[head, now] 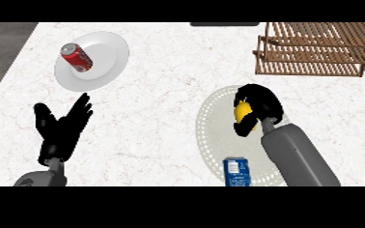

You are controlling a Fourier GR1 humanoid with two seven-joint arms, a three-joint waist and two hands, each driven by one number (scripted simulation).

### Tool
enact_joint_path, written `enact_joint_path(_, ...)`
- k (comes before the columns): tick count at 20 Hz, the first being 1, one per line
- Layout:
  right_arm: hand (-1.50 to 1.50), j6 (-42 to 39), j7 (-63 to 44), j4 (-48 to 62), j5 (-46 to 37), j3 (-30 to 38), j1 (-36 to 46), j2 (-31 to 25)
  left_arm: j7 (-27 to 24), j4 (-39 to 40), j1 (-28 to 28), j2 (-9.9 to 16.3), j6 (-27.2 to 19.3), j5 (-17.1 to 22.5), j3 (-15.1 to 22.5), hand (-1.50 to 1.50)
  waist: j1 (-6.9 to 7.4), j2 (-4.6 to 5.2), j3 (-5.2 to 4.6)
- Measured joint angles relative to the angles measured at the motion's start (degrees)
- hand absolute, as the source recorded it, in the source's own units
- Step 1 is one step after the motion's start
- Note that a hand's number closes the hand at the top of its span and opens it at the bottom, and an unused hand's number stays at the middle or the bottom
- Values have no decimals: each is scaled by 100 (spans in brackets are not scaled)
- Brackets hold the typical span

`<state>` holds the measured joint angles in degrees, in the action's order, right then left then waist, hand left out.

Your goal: Pick the lemon from the placemat and place it in the tiered shelf

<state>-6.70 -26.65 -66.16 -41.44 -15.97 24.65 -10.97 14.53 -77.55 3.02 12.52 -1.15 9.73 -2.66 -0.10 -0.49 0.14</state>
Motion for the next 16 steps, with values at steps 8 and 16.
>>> enact_joint_path(8,150,-834,1353,-1655,952,450,-880,-976,29,-96,-111,-6,-24,-8,-65,0,-92,-7,12)
enact_joint_path(16,150,-1094,570,-4145,1636,1430,-1044,-1411,155,-192,-197,57,-21,-9,-124,0,-157,-24,-4)
